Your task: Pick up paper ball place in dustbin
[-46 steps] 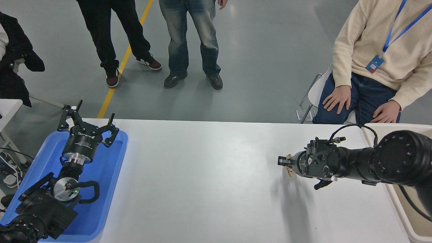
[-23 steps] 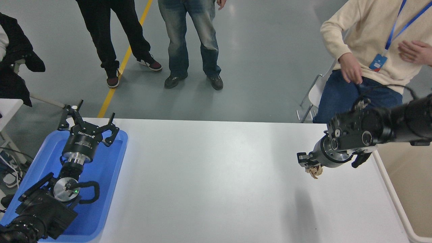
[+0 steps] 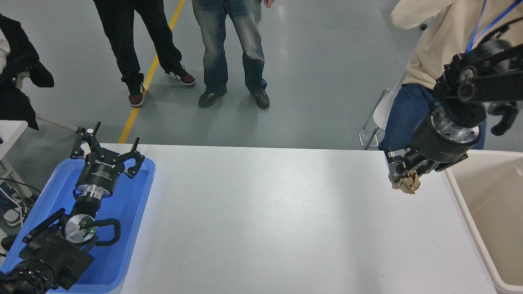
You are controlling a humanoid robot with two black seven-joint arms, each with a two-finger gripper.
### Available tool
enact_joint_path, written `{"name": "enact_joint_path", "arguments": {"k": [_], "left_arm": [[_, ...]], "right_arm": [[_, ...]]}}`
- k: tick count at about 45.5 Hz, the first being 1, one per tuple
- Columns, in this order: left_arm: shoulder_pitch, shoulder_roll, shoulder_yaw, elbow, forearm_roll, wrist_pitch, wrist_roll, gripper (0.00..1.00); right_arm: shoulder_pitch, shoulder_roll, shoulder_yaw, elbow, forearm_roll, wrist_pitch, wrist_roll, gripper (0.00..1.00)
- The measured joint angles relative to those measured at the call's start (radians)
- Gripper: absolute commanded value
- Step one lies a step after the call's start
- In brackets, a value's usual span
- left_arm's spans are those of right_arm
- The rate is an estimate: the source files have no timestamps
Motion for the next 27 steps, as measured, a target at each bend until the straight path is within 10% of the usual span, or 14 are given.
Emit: {"name": "enact_joint_path", "arguments": {"k": [27], "left_arm": [[0.001, 0.001, 0.000, 0.000, 0.000, 0.000, -0.001, 1.00]], "right_arm": [[0.180, -0.038, -0.044, 0.032, -0.002, 0.054, -0.003, 0.00]]}}
